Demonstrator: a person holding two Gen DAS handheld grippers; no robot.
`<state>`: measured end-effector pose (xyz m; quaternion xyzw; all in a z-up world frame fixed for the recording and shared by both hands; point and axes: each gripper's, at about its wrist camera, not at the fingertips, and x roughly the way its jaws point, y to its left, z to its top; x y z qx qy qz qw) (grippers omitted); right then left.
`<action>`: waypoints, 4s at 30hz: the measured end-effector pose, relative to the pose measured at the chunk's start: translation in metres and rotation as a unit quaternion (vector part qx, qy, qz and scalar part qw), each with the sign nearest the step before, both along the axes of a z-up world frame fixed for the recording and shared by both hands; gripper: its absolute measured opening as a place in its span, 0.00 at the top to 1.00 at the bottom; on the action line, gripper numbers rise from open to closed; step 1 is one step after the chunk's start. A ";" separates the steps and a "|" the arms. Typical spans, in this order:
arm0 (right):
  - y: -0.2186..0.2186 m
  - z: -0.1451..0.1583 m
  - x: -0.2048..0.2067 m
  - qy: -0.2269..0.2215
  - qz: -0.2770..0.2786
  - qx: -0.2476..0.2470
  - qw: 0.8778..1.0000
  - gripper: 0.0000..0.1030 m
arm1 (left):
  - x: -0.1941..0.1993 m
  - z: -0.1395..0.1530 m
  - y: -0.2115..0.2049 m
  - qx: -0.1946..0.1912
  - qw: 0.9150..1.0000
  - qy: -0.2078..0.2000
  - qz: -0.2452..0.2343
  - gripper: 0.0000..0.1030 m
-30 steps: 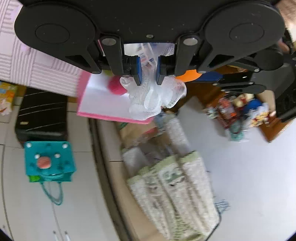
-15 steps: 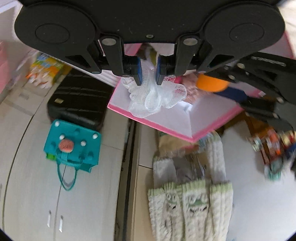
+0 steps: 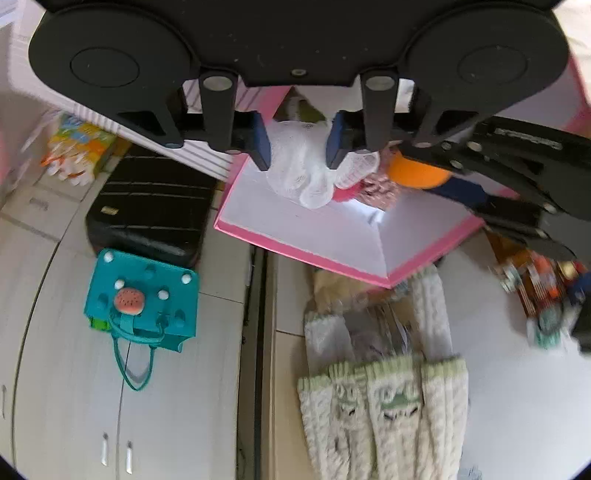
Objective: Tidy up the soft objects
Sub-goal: 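Lower the ball and mesh puff into the pink box and open both tools, then withdraw both tools from the box toward the lilac plush on the table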
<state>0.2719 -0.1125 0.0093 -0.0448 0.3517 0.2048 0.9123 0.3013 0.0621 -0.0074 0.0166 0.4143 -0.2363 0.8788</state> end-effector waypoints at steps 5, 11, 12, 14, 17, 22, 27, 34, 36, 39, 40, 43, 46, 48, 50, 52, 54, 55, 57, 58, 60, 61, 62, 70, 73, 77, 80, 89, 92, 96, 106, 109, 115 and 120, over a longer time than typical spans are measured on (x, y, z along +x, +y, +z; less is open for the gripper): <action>-0.014 0.002 -0.010 0.010 -0.002 0.047 0.999 0.57 | -0.001 -0.003 -0.001 0.002 1.000 0.009 -0.002 0.64; -0.020 0.007 -0.024 0.018 0.010 0.070 0.997 0.57 | -0.001 -0.003 -0.008 0.017 1.000 0.003 -0.005 0.64; -0.019 0.008 -0.028 0.016 0.013 0.068 0.997 0.57 | -0.001 -0.003 -0.010 0.020 1.000 0.000 -0.004 0.64; -0.018 0.009 -0.037 0.013 0.016 0.066 0.998 0.57 | 0.000 -0.003 -0.014 0.023 1.000 -0.001 -0.001 0.60; -0.017 0.010 -0.049 0.013 0.024 0.061 0.998 0.57 | -0.002 0.001 -0.014 0.019 1.000 -0.008 0.012 0.42; -0.014 0.014 -0.069 0.009 0.029 0.050 0.998 0.56 | -0.019 0.013 -0.010 0.016 0.999 -0.031 0.010 0.36; -0.013 0.018 -0.088 0.008 0.040 0.047 0.998 0.55 | -0.040 0.024 -0.001 0.014 0.999 -0.033 0.017 0.31; -0.011 0.034 -0.111 0.008 0.058 0.062 0.996 0.55 | -0.077 0.043 0.000 0.048 0.997 -0.051 0.016 0.16; -0.010 0.039 -0.121 -0.002 0.059 0.057 0.997 0.54 | -0.090 0.050 -0.001 0.058 0.997 -0.056 0.015 0.12; -0.012 0.044 -0.136 -0.015 0.058 0.058 0.997 0.52 | -0.114 0.063 -0.001 0.060 0.995 -0.077 0.017 0.03; -0.014 0.046 -0.142 -0.019 0.058 0.058 0.996 0.52 | -0.123 0.066 -0.001 0.063 0.994 -0.088 0.018 0.00; -0.018 0.051 -0.161 -0.030 0.061 0.056 0.996 0.48 | -0.147 0.074 -0.006 0.081 0.990 -0.115 0.018 0.00; -0.021 0.054 -0.176 -0.028 0.065 0.056 0.996 0.47 | -0.162 0.078 -0.012 0.100 0.989 -0.111 0.005 0.00; -0.023 0.055 -0.185 -0.022 0.068 0.058 0.996 0.47 | -0.170 0.079 -0.015 0.104 0.990 -0.100 -0.002 0.00; -0.028 0.055 -0.195 -0.014 0.072 0.064 0.995 0.46 | -0.180 0.079 -0.018 0.107 0.989 -0.098 -0.009 0.00; -0.031 0.054 -0.205 -0.017 0.070 0.061 0.996 0.45 | -0.186 0.078 -0.020 0.110 0.989 -0.095 -0.011 0.00; -0.035 0.053 -0.214 -0.021 0.066 0.054 0.996 0.44 | -0.193 0.077 -0.023 0.113 0.989 -0.096 -0.015 0.00; -0.037 0.052 -0.217 -0.021 0.064 0.052 0.996 0.43 | -0.197 0.077 -0.025 0.115 0.988 -0.098 -0.017 0.00; -0.042 0.050 -0.226 -0.020 0.062 0.050 0.997 0.41 | -0.205 0.075 -0.029 0.118 0.988 -0.098 -0.024 0.00; -0.045 0.049 -0.230 -0.020 0.062 0.046 0.997 0.39 | -0.208 0.074 -0.031 0.119 0.988 -0.096 -0.028 0.00; -0.050 0.047 -0.237 -0.021 0.060 0.040 0.997 0.37 | -0.215 0.072 -0.036 0.121 0.987 -0.095 -0.036 0.00; -0.052 0.046 -0.241 -0.021 0.060 0.036 0.997 0.35 | -0.219 0.070 -0.038 0.122 0.987 -0.095 -0.041 0.00; -0.054 0.044 -0.244 -0.021 0.061 0.033 0.997 0.32 | -0.223 0.069 -0.041 0.123 0.987 -0.096 -0.048 0.00; -0.079 0.028 -0.264 -0.025 0.046 0.030 0.998 0.15 | -0.245 0.061 -0.068 0.100 0.984 -0.095 -0.111 0.00; -0.093 0.019 -0.268 -0.023 0.034 0.035 0.999 0.15 | -0.250 0.056 -0.082 0.100 0.982 -0.092 -0.129 0.01; -0.112 0.008 -0.271 -0.028 0.015 0.041 0.999 0.12 | -0.252 0.050 -0.098 0.092 0.982 -0.092 -0.140 0.02; -0.126 0.001 -0.270 -0.041 -0.007 0.046 0.998 0.10 | -0.252 0.046 -0.110 0.083 0.981 -0.106 -0.137 0.01; -0.172 -0.029 -0.258 -0.095 -0.046 0.068 0.992 0.09 | -0.233 0.032 -0.150 0.058 0.982 -0.140 -0.116 0.00; -0.181 -0.050 -0.250 -0.093 -0.057 0.069 0.992 0.09 | -0.220 0.025 -0.162 0.038 0.984 -0.136 -0.111 0.00; -0.190 -0.073 -0.236 -0.080 -0.079 0.081 0.990 0.09 | -0.201 0.018 -0.178 0.006 0.984 -0.137 -0.117 0.00; -0.208 -0.117 -0.175 -0.047 -0.171 0.116 0.977 0.09 | -0.159 0.006 -0.213 -0.023 0.986 -0.138 -0.089 0.01; -0.204 -0.119 -0.164 -0.042 -0.175 0.110 0.978 0.09 | -0.142 0.000 -0.229 -0.009 0.989 -0.125 -0.078 0.02; -0.192 -0.117 -0.149 -0.050 -0.160 0.073 0.983 0.09 | -0.111 -0.015 -0.246 -0.020 0.994 -0.077 -0.079 0.04; -0.205 -0.116 -0.135 -0.039 -0.179 0.099 0.978 0.14 | -0.088 -0.027 -0.247 -0.033 0.997 -0.038 -0.063 0.06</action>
